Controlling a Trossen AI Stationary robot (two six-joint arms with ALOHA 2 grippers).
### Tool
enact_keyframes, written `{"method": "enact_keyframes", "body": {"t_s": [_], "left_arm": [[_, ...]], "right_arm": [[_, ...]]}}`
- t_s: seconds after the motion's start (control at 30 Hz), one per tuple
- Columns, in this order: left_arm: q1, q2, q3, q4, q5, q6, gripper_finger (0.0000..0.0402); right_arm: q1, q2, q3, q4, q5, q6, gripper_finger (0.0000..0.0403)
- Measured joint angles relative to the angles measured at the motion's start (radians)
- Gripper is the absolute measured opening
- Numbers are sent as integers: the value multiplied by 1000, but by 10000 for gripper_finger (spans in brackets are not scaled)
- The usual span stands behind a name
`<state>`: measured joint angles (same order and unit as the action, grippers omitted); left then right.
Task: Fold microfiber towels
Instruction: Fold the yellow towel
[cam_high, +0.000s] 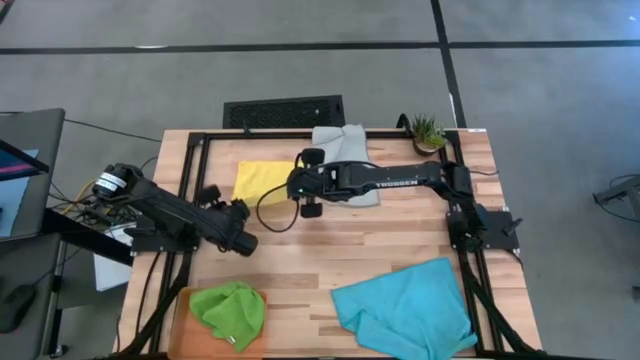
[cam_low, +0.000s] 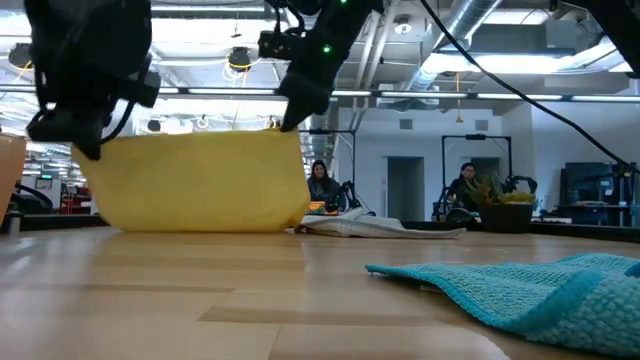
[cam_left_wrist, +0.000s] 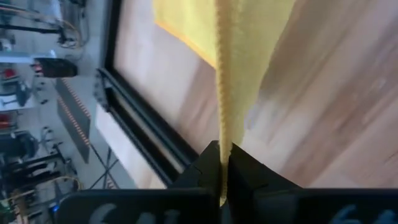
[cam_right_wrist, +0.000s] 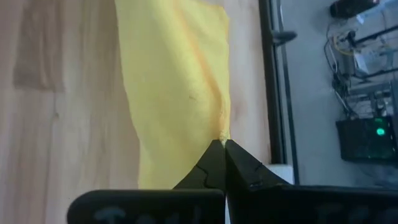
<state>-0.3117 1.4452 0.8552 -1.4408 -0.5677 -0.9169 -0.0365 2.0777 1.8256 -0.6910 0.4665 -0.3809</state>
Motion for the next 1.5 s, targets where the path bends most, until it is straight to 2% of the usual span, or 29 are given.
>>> {"method": "enact_keyframes", "body": {"t_s": [0.13,0.2,0.37,0.5,0.83,1.1,1.3,1.5], "left_arm": [[-12,0,94,-133,-48,-47,0],[-15,-2,142,-130,-76,-36,0],[-11,-24,226,-129,-74,16,0],[-20,-48,270,-134,-65,11,0],[-103,-53,307,-81,154,-3,0],[-205,-52,307,134,296,-5,0],[-242,-52,307,180,310,-27,0],[-225,-52,288,177,274,-54,0]], "right_arm": [[17,-12,0,-36,18,3,10],[25,-22,-3,-60,44,20,10],[43,-49,0,-112,120,75,11],[73,-65,-2,-176,135,120,10],[176,-73,0,-321,129,210,11],[239,-73,0,-426,79,280,12],[252,-73,0,-429,55,288,12],[211,-61,-1,-421,55,328,12]]}}
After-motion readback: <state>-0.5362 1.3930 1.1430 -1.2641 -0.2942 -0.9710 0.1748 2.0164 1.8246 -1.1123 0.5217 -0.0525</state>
